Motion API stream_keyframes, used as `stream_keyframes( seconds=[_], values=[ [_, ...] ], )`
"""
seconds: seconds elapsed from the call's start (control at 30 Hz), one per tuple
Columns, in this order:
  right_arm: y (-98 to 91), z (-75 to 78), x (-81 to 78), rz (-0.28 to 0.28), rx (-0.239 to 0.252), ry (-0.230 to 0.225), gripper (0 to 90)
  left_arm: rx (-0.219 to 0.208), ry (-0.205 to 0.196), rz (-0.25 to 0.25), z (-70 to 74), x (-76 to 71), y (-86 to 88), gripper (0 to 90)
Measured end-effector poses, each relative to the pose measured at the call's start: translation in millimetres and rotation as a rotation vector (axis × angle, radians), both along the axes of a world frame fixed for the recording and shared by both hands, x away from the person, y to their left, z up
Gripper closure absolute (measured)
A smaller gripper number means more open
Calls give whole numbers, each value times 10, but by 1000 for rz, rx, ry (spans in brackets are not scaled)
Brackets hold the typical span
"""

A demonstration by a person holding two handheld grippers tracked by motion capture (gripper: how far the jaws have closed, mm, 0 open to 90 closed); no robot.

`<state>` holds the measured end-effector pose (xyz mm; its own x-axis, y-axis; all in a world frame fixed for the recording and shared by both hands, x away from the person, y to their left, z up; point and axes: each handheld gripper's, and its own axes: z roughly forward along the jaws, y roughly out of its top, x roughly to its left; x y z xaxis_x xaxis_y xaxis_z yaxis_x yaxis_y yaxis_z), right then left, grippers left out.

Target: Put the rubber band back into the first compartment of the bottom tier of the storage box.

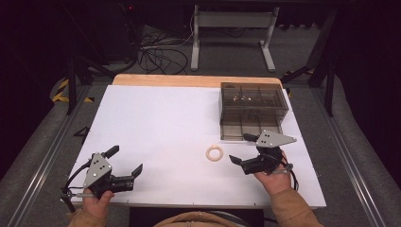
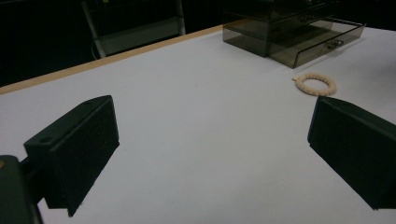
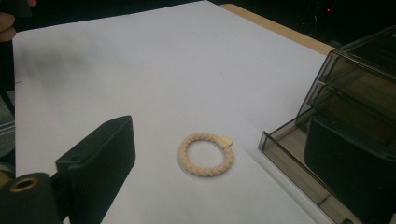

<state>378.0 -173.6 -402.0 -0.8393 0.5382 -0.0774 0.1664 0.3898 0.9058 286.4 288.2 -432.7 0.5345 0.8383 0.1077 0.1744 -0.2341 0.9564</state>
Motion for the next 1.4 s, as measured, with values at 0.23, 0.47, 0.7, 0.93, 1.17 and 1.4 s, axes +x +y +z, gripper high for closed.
stream_keyframes(
  seconds=[0.23,0.47,0.7,0.93,1.17,1.4],
  values=[
    [101,21,80,2,-1,13,98,0,1,-1,-1,1,0,25],
    [229,17,165,9,-11,37,104,0,2,0,-2,2,0,25],
    [310,-19,320,7,-16,65,116,0,3,0,-3,0,0,25],
    [368,-32,401,8,-25,65,118,-1,2,1,-6,6,-3,26],
    [417,-33,457,17,-39,48,117,-3,2,5,-5,4,1,26],
    [412,-31,444,-8,-89,27,146,-3,3,7,-6,6,2,27]
  ],
)
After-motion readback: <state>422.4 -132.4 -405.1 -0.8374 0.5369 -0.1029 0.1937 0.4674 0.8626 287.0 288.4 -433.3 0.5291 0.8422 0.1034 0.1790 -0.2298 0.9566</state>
